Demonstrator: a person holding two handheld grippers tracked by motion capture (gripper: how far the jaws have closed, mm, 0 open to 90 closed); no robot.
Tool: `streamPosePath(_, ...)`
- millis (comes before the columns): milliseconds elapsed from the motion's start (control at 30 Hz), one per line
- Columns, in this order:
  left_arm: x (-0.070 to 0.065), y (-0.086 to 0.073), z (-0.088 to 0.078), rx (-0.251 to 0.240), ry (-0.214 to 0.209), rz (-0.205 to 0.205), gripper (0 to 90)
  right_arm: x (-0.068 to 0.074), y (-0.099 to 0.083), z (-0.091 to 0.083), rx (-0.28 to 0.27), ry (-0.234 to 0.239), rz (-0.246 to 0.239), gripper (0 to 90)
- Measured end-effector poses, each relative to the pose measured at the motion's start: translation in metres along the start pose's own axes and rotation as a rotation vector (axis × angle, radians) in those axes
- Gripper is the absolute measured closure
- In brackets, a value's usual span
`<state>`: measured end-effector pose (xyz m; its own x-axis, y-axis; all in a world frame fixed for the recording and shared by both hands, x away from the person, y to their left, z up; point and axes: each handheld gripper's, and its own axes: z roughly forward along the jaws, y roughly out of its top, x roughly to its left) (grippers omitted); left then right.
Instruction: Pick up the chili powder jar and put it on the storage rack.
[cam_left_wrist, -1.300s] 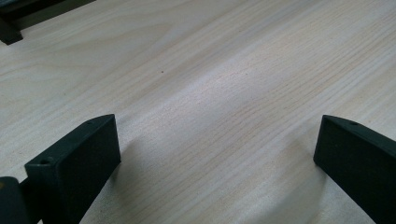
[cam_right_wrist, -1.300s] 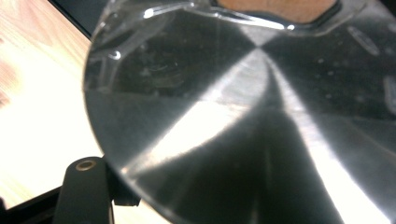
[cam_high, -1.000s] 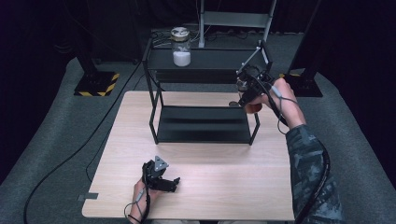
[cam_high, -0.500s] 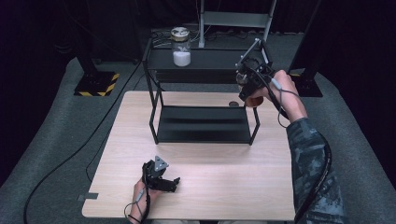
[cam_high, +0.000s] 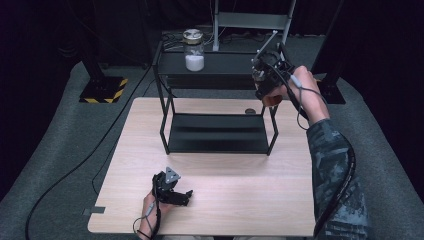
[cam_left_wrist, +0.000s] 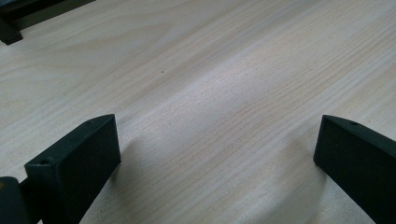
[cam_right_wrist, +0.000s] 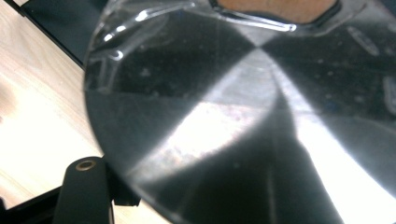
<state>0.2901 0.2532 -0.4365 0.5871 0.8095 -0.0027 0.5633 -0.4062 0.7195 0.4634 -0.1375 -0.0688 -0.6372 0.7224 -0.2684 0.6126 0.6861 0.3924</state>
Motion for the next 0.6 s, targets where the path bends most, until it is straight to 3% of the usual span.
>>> streamPosePath(600, 0.0, 0.0, 0.0, 0.0, 0.0, 0.0, 0.0, -0.005, 0.001, -0.02, -0.079, -0.011, 0.02, 30.4)
